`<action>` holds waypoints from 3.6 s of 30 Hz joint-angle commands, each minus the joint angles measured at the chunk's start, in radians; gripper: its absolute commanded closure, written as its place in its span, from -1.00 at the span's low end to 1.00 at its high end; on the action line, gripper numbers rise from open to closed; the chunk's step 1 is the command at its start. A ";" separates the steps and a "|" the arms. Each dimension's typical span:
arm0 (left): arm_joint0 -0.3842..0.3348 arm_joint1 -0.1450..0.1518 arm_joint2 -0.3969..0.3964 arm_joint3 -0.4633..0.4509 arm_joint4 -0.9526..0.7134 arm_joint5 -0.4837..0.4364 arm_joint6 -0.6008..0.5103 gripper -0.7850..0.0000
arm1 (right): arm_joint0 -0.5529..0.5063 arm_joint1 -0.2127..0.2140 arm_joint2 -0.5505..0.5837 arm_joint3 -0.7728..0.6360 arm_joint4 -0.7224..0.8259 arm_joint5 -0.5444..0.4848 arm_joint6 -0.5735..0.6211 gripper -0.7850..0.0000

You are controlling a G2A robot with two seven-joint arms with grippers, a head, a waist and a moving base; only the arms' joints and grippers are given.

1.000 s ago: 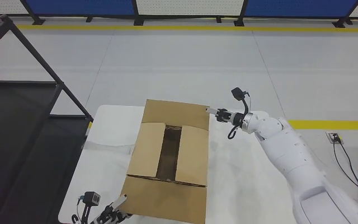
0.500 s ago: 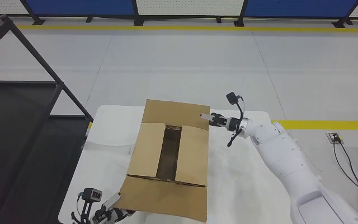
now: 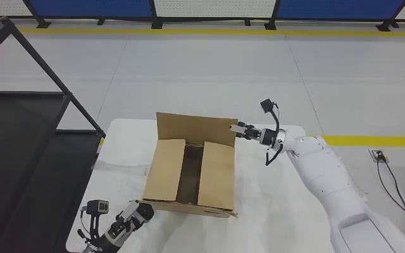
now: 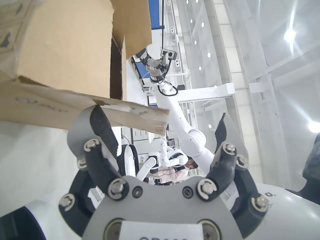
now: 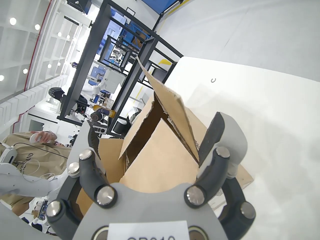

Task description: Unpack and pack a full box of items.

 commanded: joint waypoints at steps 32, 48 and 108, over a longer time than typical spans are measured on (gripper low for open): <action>-0.239 -0.024 0.230 0.015 0.308 0.183 0.212 -1.00 | 0.007 0.078 -0.018 -0.330 0.007 0.313 0.238 -1.00; -0.355 -0.034 0.279 0.059 0.334 0.320 0.274 -1.00 | -0.070 0.088 -0.002 -0.530 0.046 0.714 0.233 -1.00; -0.361 -0.055 0.124 0.099 0.170 0.317 0.457 -1.00 | -0.440 0.139 0.100 -0.862 0.001 0.975 0.052 -1.00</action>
